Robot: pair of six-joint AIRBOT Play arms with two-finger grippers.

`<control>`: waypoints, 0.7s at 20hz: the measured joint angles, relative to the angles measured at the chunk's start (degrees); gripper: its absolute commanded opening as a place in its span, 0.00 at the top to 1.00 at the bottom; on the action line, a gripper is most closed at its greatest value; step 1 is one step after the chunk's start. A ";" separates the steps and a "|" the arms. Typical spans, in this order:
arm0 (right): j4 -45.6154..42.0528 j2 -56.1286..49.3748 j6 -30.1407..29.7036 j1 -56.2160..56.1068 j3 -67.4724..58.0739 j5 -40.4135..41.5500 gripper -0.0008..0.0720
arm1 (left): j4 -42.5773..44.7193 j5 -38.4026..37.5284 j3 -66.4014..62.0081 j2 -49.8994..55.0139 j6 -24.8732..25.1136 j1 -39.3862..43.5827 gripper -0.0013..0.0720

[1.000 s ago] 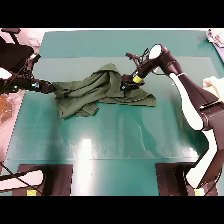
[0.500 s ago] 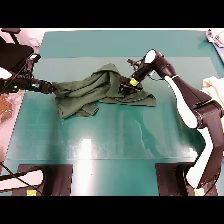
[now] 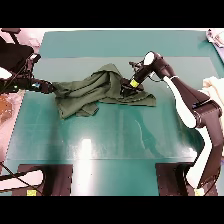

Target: Fold the shirts.

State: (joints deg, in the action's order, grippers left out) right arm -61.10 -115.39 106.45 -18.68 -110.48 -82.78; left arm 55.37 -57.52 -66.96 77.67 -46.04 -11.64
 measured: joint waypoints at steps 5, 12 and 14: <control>1.09 -0.07 -0.17 -1.95 3.45 3.72 0.58 | -0.17 -0.04 0.00 0.00 0.00 0.00 0.95; 2.40 1.84 -0.61 -3.15 5.14 10.71 0.96 | -0.17 -0.20 0.00 0.00 0.00 0.00 0.95; 2.45 2.60 -0.68 -2.64 5.22 11.30 0.96 | -0.17 -0.22 0.00 0.00 0.00 0.00 0.95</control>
State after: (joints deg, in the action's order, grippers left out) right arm -58.65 -112.79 105.78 -21.32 -105.25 -71.48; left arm 55.20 -57.74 -66.96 77.67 -46.04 -11.64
